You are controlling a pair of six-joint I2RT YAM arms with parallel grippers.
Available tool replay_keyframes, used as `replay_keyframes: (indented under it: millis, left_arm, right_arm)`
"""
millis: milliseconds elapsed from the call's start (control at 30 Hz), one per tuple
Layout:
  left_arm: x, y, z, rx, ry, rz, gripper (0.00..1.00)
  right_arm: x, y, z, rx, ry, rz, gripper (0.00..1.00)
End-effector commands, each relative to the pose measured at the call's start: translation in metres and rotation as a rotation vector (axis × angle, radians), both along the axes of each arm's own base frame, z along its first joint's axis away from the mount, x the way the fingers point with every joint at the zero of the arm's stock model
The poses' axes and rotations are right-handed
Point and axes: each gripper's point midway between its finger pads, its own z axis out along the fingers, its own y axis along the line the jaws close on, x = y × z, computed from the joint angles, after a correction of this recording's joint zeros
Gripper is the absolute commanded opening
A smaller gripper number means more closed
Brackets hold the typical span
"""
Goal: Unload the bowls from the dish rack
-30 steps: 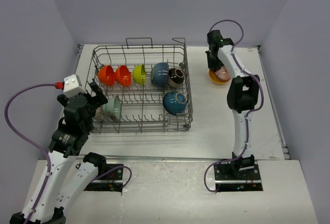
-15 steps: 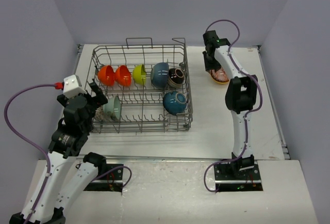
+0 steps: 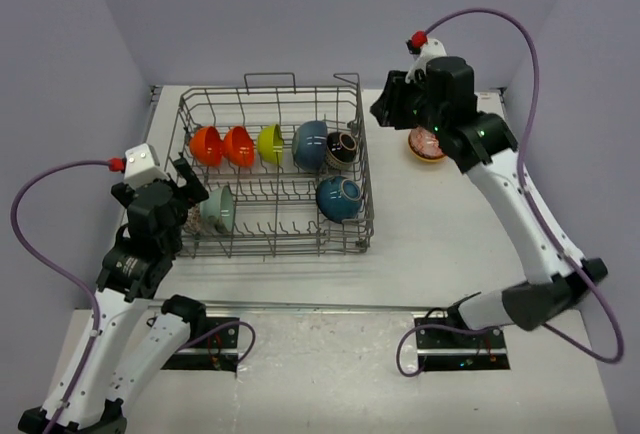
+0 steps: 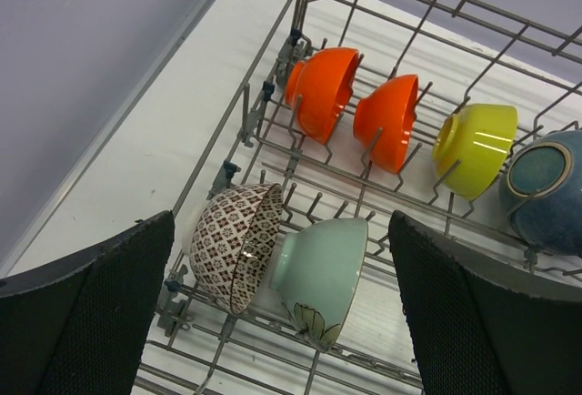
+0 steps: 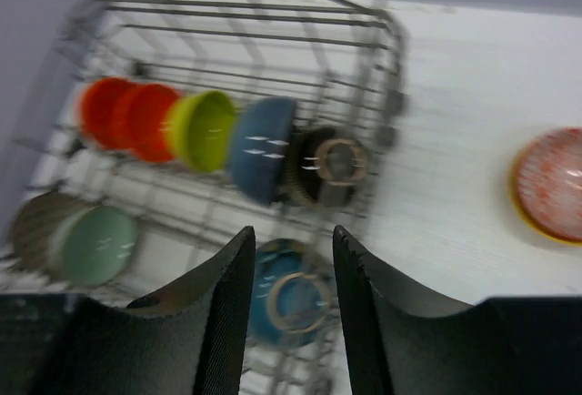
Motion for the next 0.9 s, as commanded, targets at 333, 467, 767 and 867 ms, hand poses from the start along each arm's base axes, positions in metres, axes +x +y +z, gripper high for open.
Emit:
replay_keyframes:
  millis: [333,467,767,867]
  left_arm:
    - [-0.035,0.045,0.031,-0.086,-0.111,0.284,1.00]
    - [-0.055,0.056,0.045,-0.129,-0.219,0.313,1.00]
    - [-0.052,0.051,0.042,-0.116,-0.221,0.276,1.00]
    - [-0.050,0.048,0.042,-0.113,-0.220,0.256,1.00]
  right_arm:
    - [-0.134,0.257,0.008,0.719,0.108,0.513,0.47]
    - [-0.145,0.314,-0.023,0.748,0.221,0.538,0.47]
    - [-0.139,0.387,-0.120,0.667,0.424,0.465,0.48]
    - [-0.137,0.395,-0.135,0.674,0.451,0.451,0.48]
